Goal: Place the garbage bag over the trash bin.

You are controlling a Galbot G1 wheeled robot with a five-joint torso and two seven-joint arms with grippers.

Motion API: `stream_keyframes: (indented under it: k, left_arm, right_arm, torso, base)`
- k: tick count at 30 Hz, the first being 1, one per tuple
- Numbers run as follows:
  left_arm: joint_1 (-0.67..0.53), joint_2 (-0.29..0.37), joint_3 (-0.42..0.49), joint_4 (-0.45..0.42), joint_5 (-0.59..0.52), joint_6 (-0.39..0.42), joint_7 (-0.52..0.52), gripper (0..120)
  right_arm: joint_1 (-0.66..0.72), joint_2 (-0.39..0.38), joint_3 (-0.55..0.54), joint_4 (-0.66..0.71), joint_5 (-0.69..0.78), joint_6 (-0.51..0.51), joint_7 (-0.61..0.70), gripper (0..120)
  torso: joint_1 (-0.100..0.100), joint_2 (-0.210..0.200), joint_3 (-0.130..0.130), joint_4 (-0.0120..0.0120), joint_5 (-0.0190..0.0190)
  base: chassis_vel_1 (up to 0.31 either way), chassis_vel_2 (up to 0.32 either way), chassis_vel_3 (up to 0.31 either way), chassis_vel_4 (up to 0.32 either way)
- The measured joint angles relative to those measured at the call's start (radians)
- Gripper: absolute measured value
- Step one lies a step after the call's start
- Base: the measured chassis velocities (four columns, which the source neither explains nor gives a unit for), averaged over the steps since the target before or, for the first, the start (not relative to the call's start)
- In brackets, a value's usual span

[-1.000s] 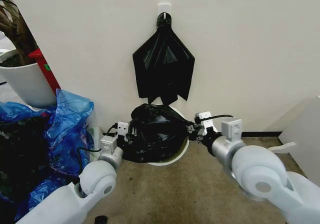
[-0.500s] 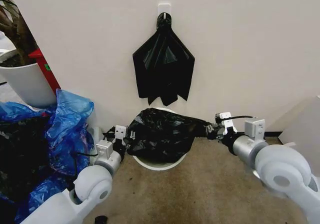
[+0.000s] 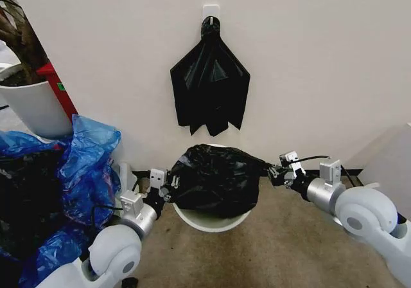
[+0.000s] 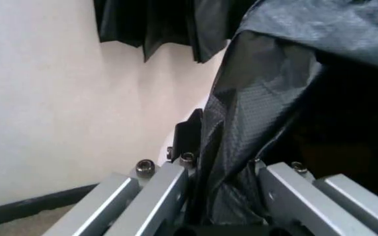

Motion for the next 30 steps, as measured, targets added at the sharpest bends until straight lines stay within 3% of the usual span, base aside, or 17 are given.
stream_keyframes:
  k: [4,9,12,17,30]
  left_arm:
    - [0.016,0.000,-0.001,-0.010,0.002,-0.012,0.014,1]
    - [0.020,-0.004,-0.002,-0.011,0.006,-0.012,0.014,1]
    - [0.021,-0.015,-0.002,-0.001,0.007,-0.012,0.002,1]
    - [0.021,-0.026,-0.002,0.027,0.008,-0.006,-0.015,1]
    - [-0.022,-0.056,0.017,0.121,0.007,0.006,-0.051,1]
  right_arm:
    - [-0.037,-0.008,0.006,-0.026,-0.065,0.075,-0.105,0]
    - [-0.057,-0.015,0.017,-0.009,-0.078,0.079,-0.098,3]
    - [-0.079,-0.034,0.052,0.051,-0.039,0.056,0.023,19]
    - [-0.088,-0.051,0.094,0.092,0.026,0.037,0.116,36]
    - [-0.154,-0.064,0.207,0.257,0.182,0.014,0.290,83]
  torso:
    - [0.000,0.000,0.000,0.0000,0.0000]
    - [0.000,0.000,0.000,0.0000,0.0000]
    - [0.000,0.000,0.000,0.0000,-0.0002]
    - [0.000,0.000,0.000,0.0000,-0.0002]
    - [0.000,0.000,0.000,0.0000,-0.0002]
  base:
    - [0.000,0.000,0.000,0.000]
    - [0.000,0.000,0.000,0.000]
    - [0.000,0.000,0.000,0.000]
    - [0.000,0.000,0.000,0.000]
    - [0.000,0.000,0.000,0.000]
